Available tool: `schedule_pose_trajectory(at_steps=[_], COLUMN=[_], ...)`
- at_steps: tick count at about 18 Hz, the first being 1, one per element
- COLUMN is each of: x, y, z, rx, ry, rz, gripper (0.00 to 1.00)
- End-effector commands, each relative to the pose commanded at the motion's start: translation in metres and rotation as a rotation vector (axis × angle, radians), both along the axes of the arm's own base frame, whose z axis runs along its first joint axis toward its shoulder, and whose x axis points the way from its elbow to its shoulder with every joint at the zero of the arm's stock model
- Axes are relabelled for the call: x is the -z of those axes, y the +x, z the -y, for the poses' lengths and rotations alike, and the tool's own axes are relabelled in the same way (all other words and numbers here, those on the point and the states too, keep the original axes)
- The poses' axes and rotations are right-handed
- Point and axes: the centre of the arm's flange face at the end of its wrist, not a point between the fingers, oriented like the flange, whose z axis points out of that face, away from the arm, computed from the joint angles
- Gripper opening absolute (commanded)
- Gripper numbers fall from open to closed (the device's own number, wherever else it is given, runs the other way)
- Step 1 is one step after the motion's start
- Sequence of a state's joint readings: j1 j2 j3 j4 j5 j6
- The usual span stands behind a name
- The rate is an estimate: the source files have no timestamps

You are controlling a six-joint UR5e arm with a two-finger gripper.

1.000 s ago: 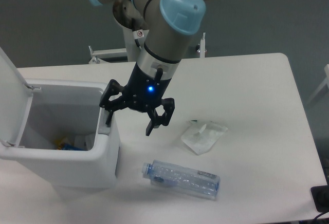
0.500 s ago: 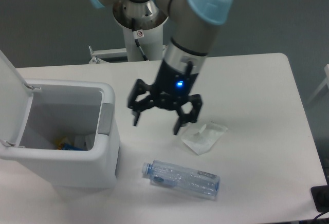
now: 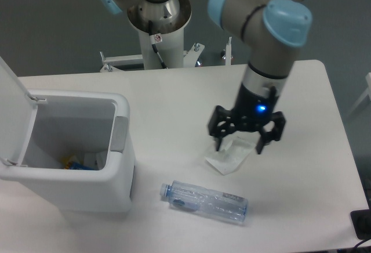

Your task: Open the trash can

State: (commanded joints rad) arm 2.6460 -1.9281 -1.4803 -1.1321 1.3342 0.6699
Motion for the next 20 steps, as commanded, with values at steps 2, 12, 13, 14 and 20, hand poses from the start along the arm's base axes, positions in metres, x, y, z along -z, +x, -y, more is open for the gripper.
schedule_pose_trajectory(at_steps=[2, 12, 13, 14, 20], x=[0.016, 0.033, 0.037, 0.036, 0.043], y=[-0.009, -0.043, -0.046, -0.049, -0.064], z=[0.008, 0.068, 0.077, 0.08, 0.093], rx=[0.053, 0.388, 0.416, 0.432, 0.497], ry=[-0.098, -0.239, -0.246, -0.248, -0.31], rz=[-0.041, -0.138, -0.137, -0.142, -0.193], gripper=[1.0, 1.0, 1.0, 1.0, 1.0])
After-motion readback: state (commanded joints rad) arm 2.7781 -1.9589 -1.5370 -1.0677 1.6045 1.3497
